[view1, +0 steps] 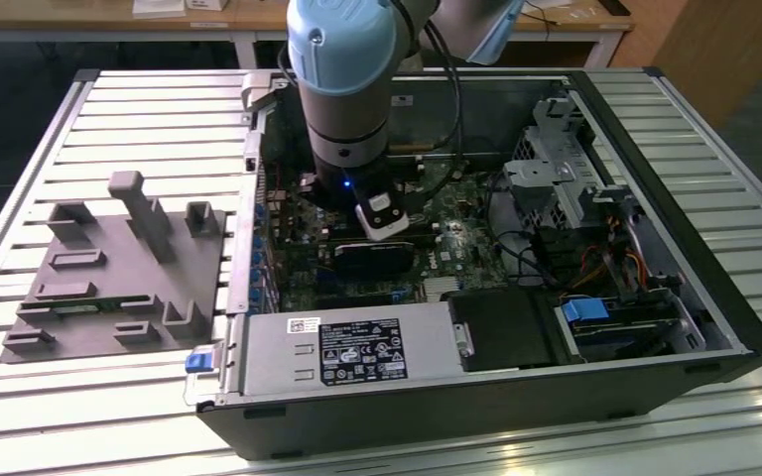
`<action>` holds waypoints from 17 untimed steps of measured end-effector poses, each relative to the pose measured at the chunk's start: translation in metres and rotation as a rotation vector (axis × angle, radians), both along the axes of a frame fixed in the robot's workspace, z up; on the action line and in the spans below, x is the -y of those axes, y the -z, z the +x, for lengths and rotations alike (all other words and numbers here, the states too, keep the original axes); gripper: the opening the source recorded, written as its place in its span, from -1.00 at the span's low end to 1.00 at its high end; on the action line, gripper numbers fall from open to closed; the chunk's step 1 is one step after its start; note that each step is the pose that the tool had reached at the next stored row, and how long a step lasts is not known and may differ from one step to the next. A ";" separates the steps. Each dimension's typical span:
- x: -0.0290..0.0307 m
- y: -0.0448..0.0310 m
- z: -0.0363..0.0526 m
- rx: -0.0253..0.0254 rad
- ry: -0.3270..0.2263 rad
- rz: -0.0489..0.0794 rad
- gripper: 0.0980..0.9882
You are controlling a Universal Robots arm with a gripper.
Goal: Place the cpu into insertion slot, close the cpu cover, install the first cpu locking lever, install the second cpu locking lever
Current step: 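Install the second cpu locking lever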
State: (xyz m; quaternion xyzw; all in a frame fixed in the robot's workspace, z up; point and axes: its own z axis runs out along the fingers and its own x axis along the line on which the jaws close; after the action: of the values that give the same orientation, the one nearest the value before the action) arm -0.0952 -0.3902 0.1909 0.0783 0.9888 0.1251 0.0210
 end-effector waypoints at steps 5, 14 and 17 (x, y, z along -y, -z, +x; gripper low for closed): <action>0.0000 0.0001 0.0000 0.0001 0.000 -0.002 -0.98; -0.0001 -0.0131 -0.0001 0.0002 0.000 -0.002 -0.98; 0.0000 -0.0222 -0.0001 0.0001 0.000 -0.002 -0.98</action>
State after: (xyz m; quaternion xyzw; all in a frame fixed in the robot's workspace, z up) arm -0.0953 -0.3902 0.2131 0.0783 0.9889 0.1242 0.0211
